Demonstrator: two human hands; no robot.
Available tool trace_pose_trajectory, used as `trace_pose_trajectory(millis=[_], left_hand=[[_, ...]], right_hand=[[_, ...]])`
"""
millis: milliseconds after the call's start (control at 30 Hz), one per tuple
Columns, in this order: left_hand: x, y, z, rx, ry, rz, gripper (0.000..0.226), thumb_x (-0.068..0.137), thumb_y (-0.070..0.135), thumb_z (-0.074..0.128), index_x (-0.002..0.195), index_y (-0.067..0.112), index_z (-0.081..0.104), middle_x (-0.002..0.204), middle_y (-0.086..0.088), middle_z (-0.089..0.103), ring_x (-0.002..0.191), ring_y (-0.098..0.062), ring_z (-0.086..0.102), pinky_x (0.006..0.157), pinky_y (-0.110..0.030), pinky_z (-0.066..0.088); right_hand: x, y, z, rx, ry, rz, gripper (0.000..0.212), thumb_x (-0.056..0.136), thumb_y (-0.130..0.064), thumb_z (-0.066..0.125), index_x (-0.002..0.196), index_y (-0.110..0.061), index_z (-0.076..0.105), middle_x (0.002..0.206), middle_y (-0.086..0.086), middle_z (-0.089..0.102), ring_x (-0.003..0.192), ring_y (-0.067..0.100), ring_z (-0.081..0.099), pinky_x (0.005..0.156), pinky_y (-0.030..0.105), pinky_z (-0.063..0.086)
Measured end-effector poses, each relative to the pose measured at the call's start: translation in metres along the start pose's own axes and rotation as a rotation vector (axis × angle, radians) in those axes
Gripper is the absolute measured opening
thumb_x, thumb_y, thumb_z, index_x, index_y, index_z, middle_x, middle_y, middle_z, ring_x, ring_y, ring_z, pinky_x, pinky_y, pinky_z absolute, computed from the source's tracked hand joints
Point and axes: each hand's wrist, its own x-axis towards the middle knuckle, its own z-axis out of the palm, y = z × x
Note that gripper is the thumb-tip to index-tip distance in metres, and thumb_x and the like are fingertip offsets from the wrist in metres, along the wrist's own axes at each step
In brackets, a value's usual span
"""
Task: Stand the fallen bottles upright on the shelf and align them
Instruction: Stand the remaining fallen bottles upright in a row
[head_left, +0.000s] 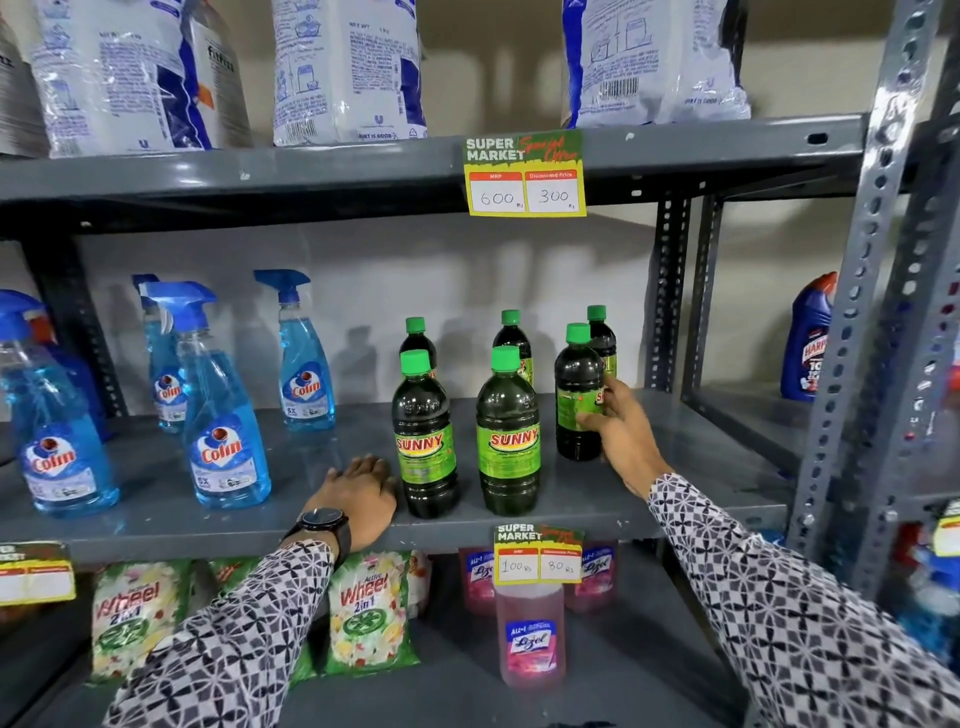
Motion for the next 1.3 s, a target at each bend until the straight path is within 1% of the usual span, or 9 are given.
trace_pose_trajectory(millis=[100, 167, 267, 433, 500, 600, 800, 1067, 1300], left_hand=[[0.001, 0.0, -0.001, -0.004, -0.003, 0.001, 0.05, 0.105, 0.036, 0.023, 0.15, 0.018, 0.037, 0.162, -0.006, 0.035, 0.15, -0.022, 0.03, 0.122, -0.048, 0.017], [0.0, 0.0, 0.0, -0.002, -0.002, 0.002, 0.05, 0.105, 0.036, 0.023, 0.15, 0.019, 0.037, 0.162, -0.006, 0.035, 0.15, -0.022, 0.03, 0.122, -0.047, 0.018], [0.001, -0.001, 0.0, 0.004, -0.006, -0.002, 0.052, 0.105, 0.037, 0.023, 0.152, 0.018, 0.035, 0.164, -0.006, 0.033, 0.152, -0.022, 0.028, 0.123, -0.047, 0.017], [0.003, -0.003, 0.001, 0.005, 0.001, -0.001, 0.053, 0.105, 0.039, 0.022, 0.153, 0.018, 0.034, 0.164, -0.006, 0.032, 0.152, -0.021, 0.027, 0.123, -0.047, 0.016], [0.003, -0.004, 0.002, 0.001, -0.007, -0.003, 0.054, 0.105, 0.039, 0.022, 0.154, 0.018, 0.032, 0.166, -0.006, 0.029, 0.153, -0.022, 0.025, 0.124, -0.048, 0.015], [0.003, -0.004, 0.002, -0.004, -0.016, -0.004, 0.055, 0.105, 0.039, 0.022, 0.156, 0.018, 0.029, 0.167, -0.006, 0.026, 0.154, -0.022, 0.022, 0.125, -0.049, 0.014], [0.002, -0.003, -0.001, -0.007, -0.028, -0.013, 0.056, 0.106, 0.038, 0.022, 0.158, 0.018, 0.026, 0.168, -0.006, 0.022, 0.155, -0.022, 0.019, 0.126, -0.048, 0.011], [0.002, -0.002, 0.0, 0.02, -0.039, -0.027, 0.056, 0.106, 0.039, 0.02, 0.158, 0.019, 0.026, 0.168, -0.006, 0.022, 0.155, -0.022, 0.02, 0.125, -0.048, 0.011], [0.004, -0.004, 0.001, 0.02, -0.057, -0.036, 0.056, 0.106, 0.039, 0.02, 0.159, 0.019, 0.024, 0.169, -0.006, 0.019, 0.156, -0.021, 0.017, 0.126, -0.048, 0.01]], right_hand=[[-0.001, 0.0, 0.002, -0.026, -0.033, 0.007, 0.085, 0.091, 0.004, 0.076, 0.163, -0.021, 0.038, 0.128, -0.003, 0.073, 0.12, 0.017, 0.07, 0.115, 0.049, 0.05], [-0.004, -0.003, 0.004, -0.109, -0.007, -0.023, 0.092, 0.084, -0.006, 0.087, 0.161, -0.02, 0.039, 0.119, -0.008, 0.07, 0.116, 0.019, 0.069, 0.112, 0.046, 0.052], [-0.007, -0.007, 0.005, -0.208, 0.031, -0.086, 0.094, 0.074, -0.02, 0.096, 0.154, -0.019, 0.047, 0.123, 0.003, 0.065, 0.112, 0.02, 0.068, 0.107, 0.043, 0.055], [-0.009, -0.008, 0.003, -0.208, 0.003, -0.075, 0.088, 0.08, -0.008, 0.091, 0.154, -0.019, 0.046, 0.126, 0.001, 0.069, 0.118, 0.02, 0.067, 0.111, 0.04, 0.051], [-0.008, -0.006, 0.004, -0.242, 0.039, -0.08, 0.091, 0.073, -0.021, 0.097, 0.15, -0.02, 0.049, 0.122, 0.001, 0.068, 0.116, 0.022, 0.068, 0.106, 0.039, 0.052], [0.01, 0.015, 0.001, -0.265, 0.062, -0.1, 0.099, 0.049, -0.06, 0.099, 0.134, -0.033, 0.056, 0.122, 0.003, 0.069, 0.115, 0.022, 0.069, 0.105, 0.049, 0.057], [-0.014, -0.01, 0.0, -0.259, 0.032, -0.065, 0.088, 0.07, -0.024, 0.099, 0.143, -0.014, 0.05, 0.125, 0.004, 0.07, 0.115, 0.023, 0.067, 0.108, 0.045, 0.053], [-0.051, -0.01, -0.025, -0.292, -0.004, -0.051, 0.079, 0.067, -0.025, 0.101, 0.128, -0.027, 0.051, 0.108, -0.015, 0.07, 0.108, 0.018, 0.07, 0.102, 0.039, 0.055], [-0.074, -0.006, -0.037, -0.281, -0.006, -0.057, 0.084, 0.06, -0.036, 0.101, 0.129, -0.03, 0.054, 0.119, -0.008, 0.076, 0.11, 0.014, 0.073, 0.102, 0.044, 0.059]])
